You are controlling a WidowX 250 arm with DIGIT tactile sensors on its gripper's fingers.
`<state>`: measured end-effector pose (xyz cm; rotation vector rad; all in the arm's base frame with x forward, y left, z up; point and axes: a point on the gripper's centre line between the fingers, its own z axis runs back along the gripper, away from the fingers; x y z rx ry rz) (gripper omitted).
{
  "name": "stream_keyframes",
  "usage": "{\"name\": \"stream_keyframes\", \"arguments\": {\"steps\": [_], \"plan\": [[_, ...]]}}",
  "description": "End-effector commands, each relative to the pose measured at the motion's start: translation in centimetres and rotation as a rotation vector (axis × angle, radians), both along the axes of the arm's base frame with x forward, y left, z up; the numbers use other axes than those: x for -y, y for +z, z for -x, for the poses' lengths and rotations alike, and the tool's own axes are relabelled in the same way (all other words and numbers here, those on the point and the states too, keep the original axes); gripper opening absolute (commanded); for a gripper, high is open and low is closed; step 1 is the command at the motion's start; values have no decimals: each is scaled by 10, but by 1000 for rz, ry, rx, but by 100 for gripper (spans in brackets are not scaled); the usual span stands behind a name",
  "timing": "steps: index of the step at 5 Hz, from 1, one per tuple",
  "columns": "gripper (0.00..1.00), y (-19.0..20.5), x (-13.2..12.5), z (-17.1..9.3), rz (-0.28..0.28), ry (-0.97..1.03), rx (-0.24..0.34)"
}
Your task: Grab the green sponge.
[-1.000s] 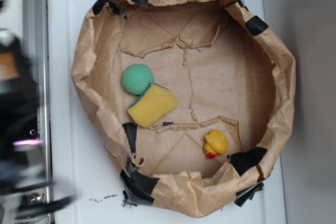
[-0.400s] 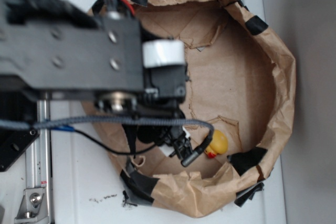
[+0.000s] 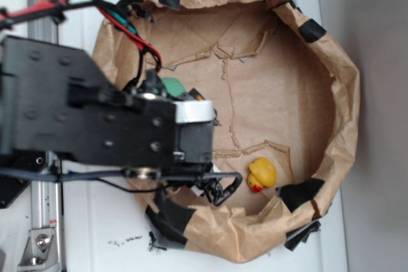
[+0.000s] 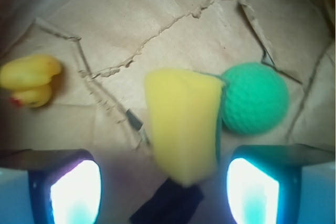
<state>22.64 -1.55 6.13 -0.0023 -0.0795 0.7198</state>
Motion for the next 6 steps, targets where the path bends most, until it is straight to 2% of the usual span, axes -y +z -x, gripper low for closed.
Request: {"name": "stream_keyframes", "arguments": {"steps": [1, 2, 3, 4, 5, 6], "plan": [[100, -20, -28, -27, -62, -97, -7], [56, -24, -26, -41, -117, -161, -15], [0, -10, -27, -51, -156, -219, -14], [0, 18, -28, -59, -220, -306, 11], [0, 49, -25, -54, -222, -425, -9], [0, 79, -23, -45, -170, -596, -45]]}}
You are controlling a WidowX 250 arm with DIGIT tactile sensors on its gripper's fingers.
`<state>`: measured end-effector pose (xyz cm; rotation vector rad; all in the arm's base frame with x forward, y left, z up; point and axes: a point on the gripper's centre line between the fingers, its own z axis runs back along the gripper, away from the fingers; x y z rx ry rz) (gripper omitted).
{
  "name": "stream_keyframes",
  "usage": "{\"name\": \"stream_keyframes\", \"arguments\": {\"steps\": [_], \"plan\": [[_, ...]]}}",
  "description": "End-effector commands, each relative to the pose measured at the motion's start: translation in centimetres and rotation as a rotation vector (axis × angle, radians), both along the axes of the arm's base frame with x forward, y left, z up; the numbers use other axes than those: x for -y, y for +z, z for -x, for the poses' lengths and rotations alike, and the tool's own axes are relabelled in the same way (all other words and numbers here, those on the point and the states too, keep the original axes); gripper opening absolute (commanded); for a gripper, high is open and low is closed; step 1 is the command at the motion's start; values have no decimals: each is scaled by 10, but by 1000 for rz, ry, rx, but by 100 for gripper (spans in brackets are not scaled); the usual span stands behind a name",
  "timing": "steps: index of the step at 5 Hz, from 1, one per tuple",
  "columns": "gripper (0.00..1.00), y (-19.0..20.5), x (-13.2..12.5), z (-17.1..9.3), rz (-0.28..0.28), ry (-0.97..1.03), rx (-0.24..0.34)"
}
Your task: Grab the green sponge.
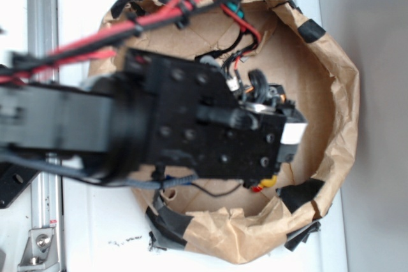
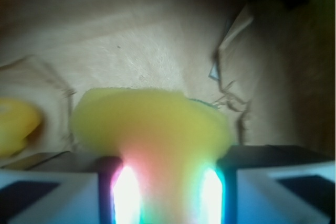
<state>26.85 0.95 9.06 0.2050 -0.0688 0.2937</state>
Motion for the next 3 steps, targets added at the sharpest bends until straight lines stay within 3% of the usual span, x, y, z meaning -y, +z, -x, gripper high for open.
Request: {"name": "stream_keyframes", "arguments": {"steps": [1, 2, 3], "plan": [[0, 75, 1, 6, 111, -261, 18], [0, 82, -3, 7, 160, -239, 34], [0, 79, -4, 5, 150, -233, 25]]}}
